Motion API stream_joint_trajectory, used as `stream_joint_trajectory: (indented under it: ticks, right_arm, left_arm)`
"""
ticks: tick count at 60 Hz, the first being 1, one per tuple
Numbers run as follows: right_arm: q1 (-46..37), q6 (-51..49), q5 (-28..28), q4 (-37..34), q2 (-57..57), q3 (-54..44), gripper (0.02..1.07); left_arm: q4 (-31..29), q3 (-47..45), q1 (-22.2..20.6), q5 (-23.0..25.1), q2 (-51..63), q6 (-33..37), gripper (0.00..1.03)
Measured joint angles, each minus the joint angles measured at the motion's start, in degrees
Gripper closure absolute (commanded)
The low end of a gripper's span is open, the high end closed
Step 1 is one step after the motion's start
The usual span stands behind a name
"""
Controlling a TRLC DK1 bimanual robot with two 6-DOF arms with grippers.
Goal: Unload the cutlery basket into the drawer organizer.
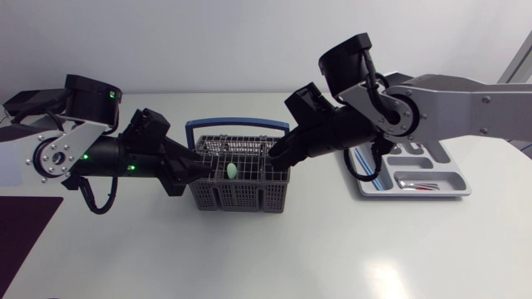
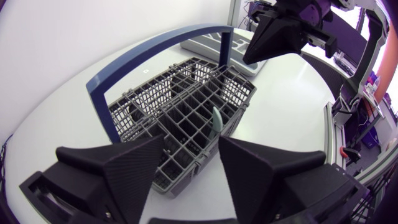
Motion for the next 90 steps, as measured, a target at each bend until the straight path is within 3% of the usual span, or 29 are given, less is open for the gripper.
stream_joint_trajectory:
  ticks: [21, 41, 66, 81, 90]
  right_arm:
    - [0.0, 0.0, 0.0, 0.0, 0.0, -0.2, 1.02]
    - [0.0, 0.0, 0.0, 0.1, 0.0, -1.1, 1.02]
    - [-0.4, -0.3, 0.0, 0.1, -1.5, -1.6, 1.02]
    - [-0.7, -0.5, 0.0, 0.1, -2.5, -2.6, 1.02]
    - [-0.7, -0.5, 0.0, 0.2, -2.6, -3.5, 1.02]
  left_arm:
    - [5.3, -0.1, -0.8, -6.9, 7.5, 0.0, 0.97]
    - [6.5, 0.0, -1.2, -7.8, 7.5, 0.0, 0.97]
    - [-1.5, -0.1, -3.1, -8.0, -1.9, -1.7, 0.97]
    - [-1.4, -0.1, -3.5, -7.5, -3.4, -1.9, 0.97]
    - [2.0, -1.0, -3.4, -7.3, -0.1, -1.6, 0.97]
